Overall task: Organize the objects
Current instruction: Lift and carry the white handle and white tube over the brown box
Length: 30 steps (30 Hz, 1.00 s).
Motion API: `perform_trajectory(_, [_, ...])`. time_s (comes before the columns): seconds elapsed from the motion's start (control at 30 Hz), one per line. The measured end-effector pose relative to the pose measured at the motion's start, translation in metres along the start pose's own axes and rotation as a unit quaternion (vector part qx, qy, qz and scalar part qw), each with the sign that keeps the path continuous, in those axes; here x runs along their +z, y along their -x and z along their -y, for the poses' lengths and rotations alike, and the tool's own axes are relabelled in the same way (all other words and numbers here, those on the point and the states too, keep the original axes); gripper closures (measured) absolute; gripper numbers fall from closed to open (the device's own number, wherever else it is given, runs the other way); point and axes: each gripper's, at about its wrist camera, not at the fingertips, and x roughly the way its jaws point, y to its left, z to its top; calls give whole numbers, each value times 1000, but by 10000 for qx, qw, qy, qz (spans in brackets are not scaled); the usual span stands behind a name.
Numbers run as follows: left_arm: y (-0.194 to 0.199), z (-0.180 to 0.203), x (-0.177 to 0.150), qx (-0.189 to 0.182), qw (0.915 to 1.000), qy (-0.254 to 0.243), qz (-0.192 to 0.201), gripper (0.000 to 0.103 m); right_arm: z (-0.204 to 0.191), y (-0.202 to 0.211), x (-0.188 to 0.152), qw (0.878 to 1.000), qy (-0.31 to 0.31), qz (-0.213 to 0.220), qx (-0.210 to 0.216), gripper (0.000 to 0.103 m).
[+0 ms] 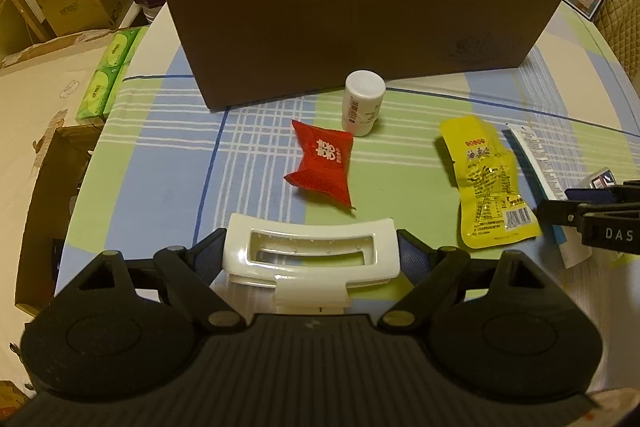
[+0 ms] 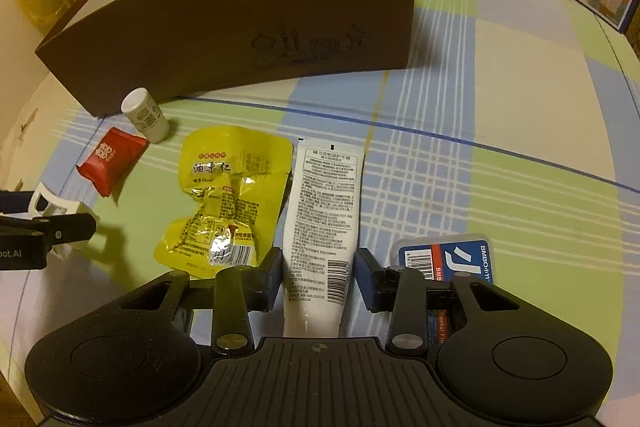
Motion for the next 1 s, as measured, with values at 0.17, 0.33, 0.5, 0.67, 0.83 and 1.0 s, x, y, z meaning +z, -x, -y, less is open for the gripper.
perform_trajectory(0.17, [1, 2, 1, -3, 10000, -40, 12, 18, -7, 0, 0, 9998, 171, 12, -122, 67])
perform_trajectory(0.33, [1, 2, 2, -6, 10000, -47, 11, 18, -17, -3, -3, 9981, 513, 46, -335, 67])
perform_trajectory(0.5, [2, 5, 2, -29, 10000, -71, 13, 18, -20, -4, -5, 9973, 631, 93, -375, 66])
perform_trajectory(0.67, [3, 6, 2, -26, 10000, -81, 21, 18, -20, -4, -5, 9972, 644, 104, -367, 66])
perform_trajectory(0.83, [4, 5, 1, -18, 10000, -77, 41, 18, -20, -3, -6, 9973, 636, 144, -344, 67])
perform_trajectory(1.0, [6, 4, 1, -5, 10000, -62, 64, 18, -14, -1, -5, 9984, 521, 161, -178, 68])
